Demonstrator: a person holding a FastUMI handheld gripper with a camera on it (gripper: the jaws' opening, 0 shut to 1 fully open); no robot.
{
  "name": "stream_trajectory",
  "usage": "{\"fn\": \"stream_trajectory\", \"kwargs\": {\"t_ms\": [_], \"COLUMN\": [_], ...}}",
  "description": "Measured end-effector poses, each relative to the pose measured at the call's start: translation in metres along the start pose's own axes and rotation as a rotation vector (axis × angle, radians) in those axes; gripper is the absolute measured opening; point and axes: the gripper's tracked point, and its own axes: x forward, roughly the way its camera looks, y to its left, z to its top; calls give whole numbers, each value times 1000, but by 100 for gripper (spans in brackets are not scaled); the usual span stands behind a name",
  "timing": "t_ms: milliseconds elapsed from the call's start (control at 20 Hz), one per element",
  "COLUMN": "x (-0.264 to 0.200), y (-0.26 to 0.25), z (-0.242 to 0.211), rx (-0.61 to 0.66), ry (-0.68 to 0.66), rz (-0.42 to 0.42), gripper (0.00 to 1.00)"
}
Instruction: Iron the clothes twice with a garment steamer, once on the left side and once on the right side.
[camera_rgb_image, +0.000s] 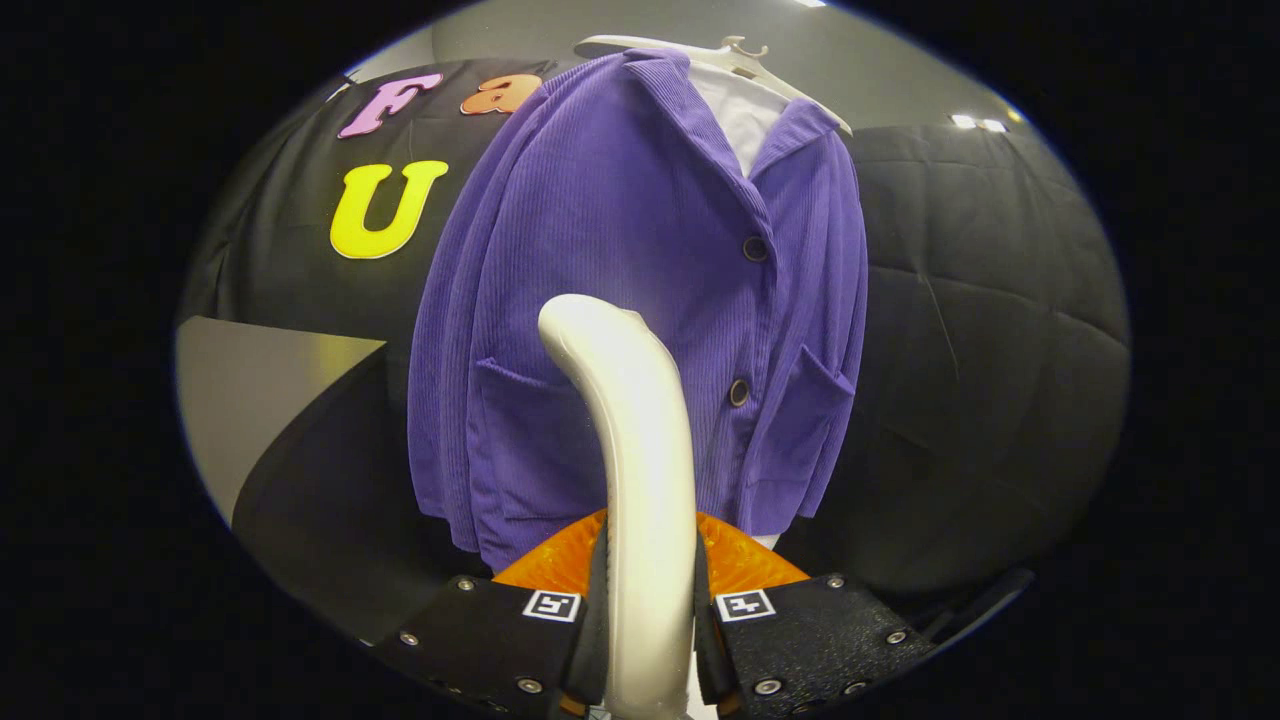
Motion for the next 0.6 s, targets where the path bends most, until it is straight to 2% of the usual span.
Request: {"fn": "stream_trajectory", "kwargs": {"t_ms": [150, 350, 600], "x": [0, -6, -20], "y": [1, 8, 29], "z": [-27, -60, -75], "rx": [32, 11, 35], "ry": [52, 133, 166], "rz": [-5, 2, 34], "gripper": [35, 35, 35]}}
